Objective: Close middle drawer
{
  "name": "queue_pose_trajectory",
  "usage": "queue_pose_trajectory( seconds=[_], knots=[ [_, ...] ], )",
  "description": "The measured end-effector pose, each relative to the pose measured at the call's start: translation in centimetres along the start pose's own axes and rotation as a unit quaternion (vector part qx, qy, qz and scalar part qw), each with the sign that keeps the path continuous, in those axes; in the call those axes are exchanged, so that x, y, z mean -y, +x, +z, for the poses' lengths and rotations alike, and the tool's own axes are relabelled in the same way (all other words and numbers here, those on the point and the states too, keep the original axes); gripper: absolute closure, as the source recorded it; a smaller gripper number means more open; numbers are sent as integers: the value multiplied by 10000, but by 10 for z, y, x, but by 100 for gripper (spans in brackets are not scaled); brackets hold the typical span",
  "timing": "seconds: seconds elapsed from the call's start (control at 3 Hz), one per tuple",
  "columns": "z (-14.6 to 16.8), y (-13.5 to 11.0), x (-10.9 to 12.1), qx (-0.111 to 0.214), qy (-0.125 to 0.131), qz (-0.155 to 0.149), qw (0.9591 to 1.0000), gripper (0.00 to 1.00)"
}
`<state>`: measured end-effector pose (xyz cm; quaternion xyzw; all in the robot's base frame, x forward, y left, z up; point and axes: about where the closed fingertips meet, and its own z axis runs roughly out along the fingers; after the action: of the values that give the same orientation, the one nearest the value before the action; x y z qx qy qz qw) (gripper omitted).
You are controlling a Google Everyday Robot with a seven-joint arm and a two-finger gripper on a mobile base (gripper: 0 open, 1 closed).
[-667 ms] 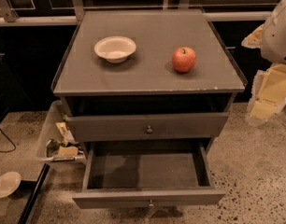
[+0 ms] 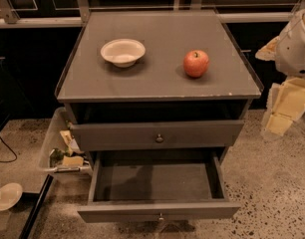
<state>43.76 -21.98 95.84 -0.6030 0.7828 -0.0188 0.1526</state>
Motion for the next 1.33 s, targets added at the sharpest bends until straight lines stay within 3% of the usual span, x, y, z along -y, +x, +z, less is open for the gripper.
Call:
queue_pose_trajectory(
  seconds=[0.33,1.0,1.33],
  knots=[
    [29,11,-13,178,-218,-67,9996,0],
    [98,45,-58,794,-610,-232,9947,29],
    [141,67,-90,1113,-816,-135,9903,52]
  ],
)
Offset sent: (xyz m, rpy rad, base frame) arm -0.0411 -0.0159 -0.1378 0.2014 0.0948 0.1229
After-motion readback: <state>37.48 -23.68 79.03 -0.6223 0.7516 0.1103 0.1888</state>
